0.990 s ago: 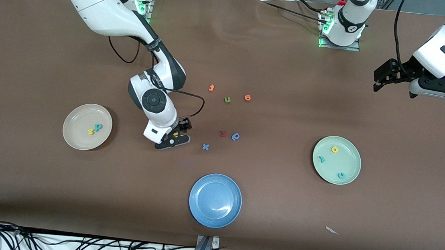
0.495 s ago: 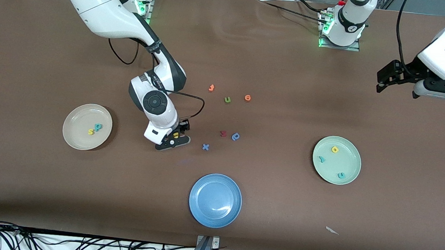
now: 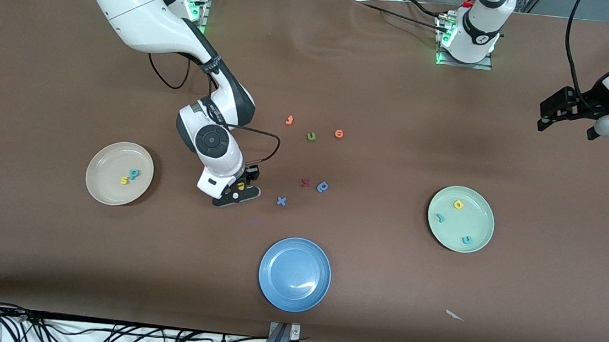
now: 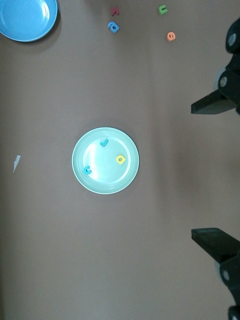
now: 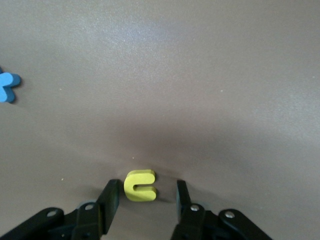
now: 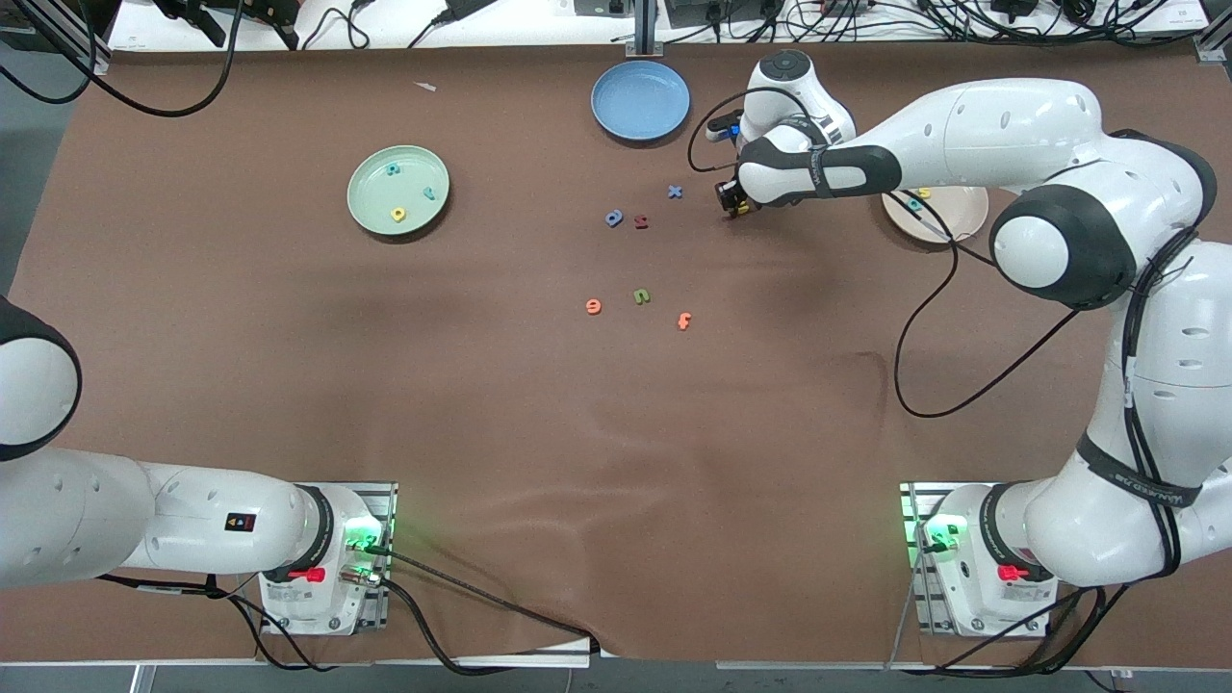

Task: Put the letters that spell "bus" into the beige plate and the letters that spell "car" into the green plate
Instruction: 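Lower the right gripper onto the yellow letter c and close it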

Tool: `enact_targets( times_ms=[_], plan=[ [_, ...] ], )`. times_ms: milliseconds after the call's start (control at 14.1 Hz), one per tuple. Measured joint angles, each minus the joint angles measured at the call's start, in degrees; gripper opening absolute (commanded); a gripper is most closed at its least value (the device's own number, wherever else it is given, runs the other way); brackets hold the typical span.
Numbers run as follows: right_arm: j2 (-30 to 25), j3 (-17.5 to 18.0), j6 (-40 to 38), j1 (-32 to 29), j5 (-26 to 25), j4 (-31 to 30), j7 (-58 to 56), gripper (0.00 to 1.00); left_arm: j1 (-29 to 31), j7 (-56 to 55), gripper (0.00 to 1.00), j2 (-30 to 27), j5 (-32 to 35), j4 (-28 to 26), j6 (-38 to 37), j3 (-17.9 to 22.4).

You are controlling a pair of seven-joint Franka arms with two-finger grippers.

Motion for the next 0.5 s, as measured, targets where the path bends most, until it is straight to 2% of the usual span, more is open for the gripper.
enact_targets(
  times_ms=[424,495],
  plan=[
    [0.4,-0.02,-0.03,0.33,0.0,0.79,1.53,0.4,-0.47,0.14,1.0,0.07,0.06,0.1,-0.36,-0.33],
    [0.44,-0.02,-0.03,0.54,0.0,0.84,1.76,0.36,-0.59,0.14,1.0,0.16,0.06,0.24,-0.36,-0.35]
  ],
)
